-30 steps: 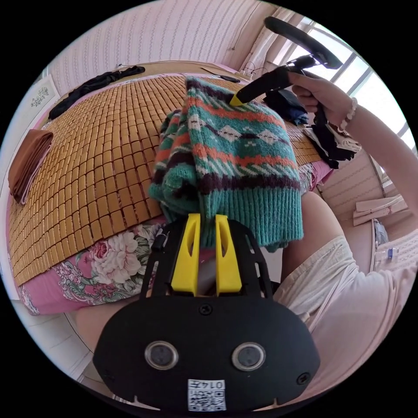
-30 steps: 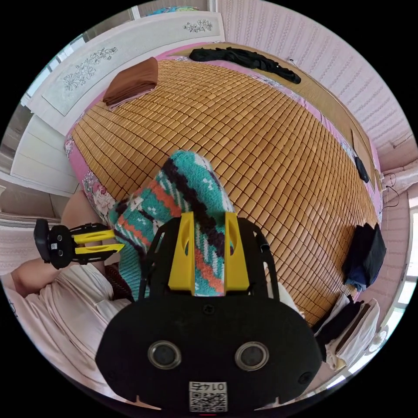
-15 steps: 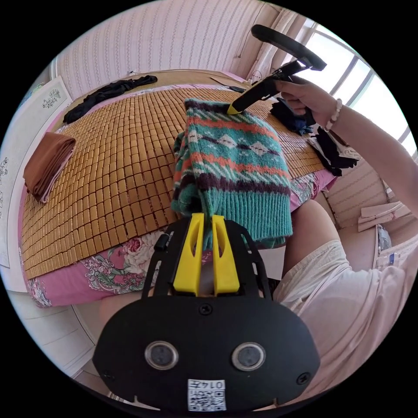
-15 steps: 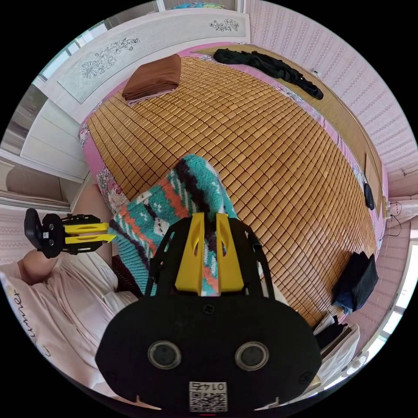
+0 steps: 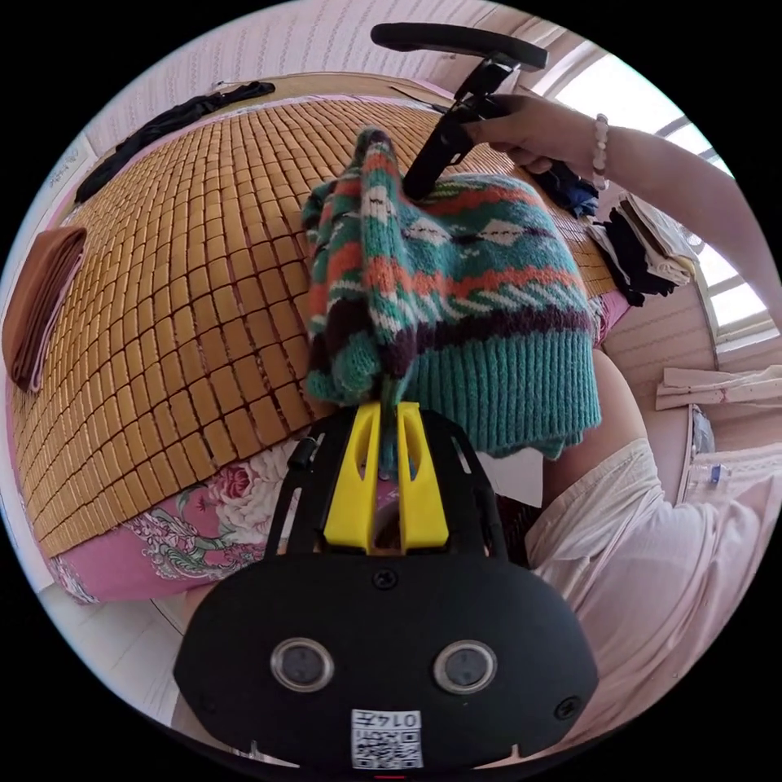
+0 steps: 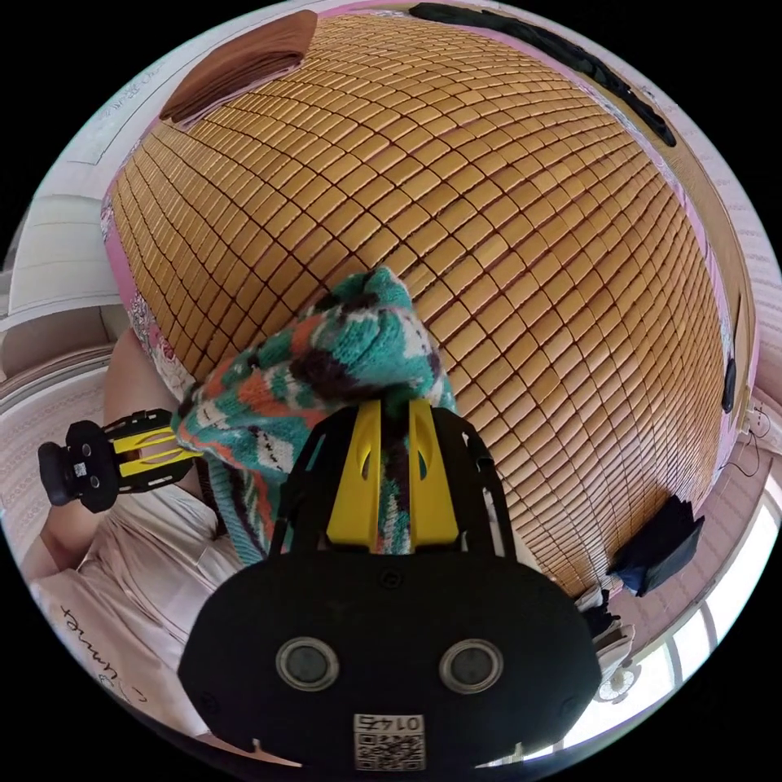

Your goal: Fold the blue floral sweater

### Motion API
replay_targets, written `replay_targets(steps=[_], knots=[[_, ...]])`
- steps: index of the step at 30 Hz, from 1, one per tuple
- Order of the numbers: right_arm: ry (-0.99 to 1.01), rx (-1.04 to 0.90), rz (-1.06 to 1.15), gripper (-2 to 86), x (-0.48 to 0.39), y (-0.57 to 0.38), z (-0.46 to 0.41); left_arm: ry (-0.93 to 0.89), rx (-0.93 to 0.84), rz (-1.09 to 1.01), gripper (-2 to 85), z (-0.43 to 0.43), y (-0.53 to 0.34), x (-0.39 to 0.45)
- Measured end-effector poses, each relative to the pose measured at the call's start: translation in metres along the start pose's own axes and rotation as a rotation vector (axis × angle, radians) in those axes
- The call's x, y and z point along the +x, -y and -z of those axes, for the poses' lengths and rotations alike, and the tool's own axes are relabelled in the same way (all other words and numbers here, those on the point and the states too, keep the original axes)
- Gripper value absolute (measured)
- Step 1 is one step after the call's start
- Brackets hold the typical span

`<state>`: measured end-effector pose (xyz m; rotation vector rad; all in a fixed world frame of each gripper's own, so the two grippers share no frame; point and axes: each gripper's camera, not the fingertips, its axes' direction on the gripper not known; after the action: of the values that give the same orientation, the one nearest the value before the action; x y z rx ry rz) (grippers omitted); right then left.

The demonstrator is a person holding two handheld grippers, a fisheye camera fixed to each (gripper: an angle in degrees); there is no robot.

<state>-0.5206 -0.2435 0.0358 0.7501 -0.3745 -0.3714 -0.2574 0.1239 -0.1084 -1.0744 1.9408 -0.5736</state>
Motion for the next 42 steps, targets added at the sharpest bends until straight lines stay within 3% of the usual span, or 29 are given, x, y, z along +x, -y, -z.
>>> replay_targets(steps=[8,17,19,24,31,37,42], knots=[[0.066,-0.01,-0.076,5.7,0.038,-0.02,-0.016,0.067,-0.1,-0.11,3.8,-0.012,0.035,0.026],[0.086,0.417,-0.192,6.6,0.069,-0.151,-0.008,0.096,-0.099,-0.097,4.3,-0.005,0.048,0.047],[0.164,0.617,-0.235,6.9,0.081,-0.215,0.001,0.137,-0.077,-0.122,4.9,0.005,0.047,0.061],[0.399,0.884,-0.298,6.5,0.116,-0.354,-0.022,0.212,0.038,-0.164,6.3,0.036,0.041,0.088],[0.473,0.862,-0.526,7.0,0.148,-0.491,-0.11,0.322,0.074,-0.184,8.1,0.063,0.035,0.115],[0.563,0.843,-0.607,11.0,0.166,-0.546,-0.162,0.394,0.116,-0.225,8.7,0.074,0.045,0.128],[0.607,0.842,-0.619,14.3,0.188,-0.57,-0.182,0.285,0.285,-0.147,15.4,0.075,0.054,0.109]])
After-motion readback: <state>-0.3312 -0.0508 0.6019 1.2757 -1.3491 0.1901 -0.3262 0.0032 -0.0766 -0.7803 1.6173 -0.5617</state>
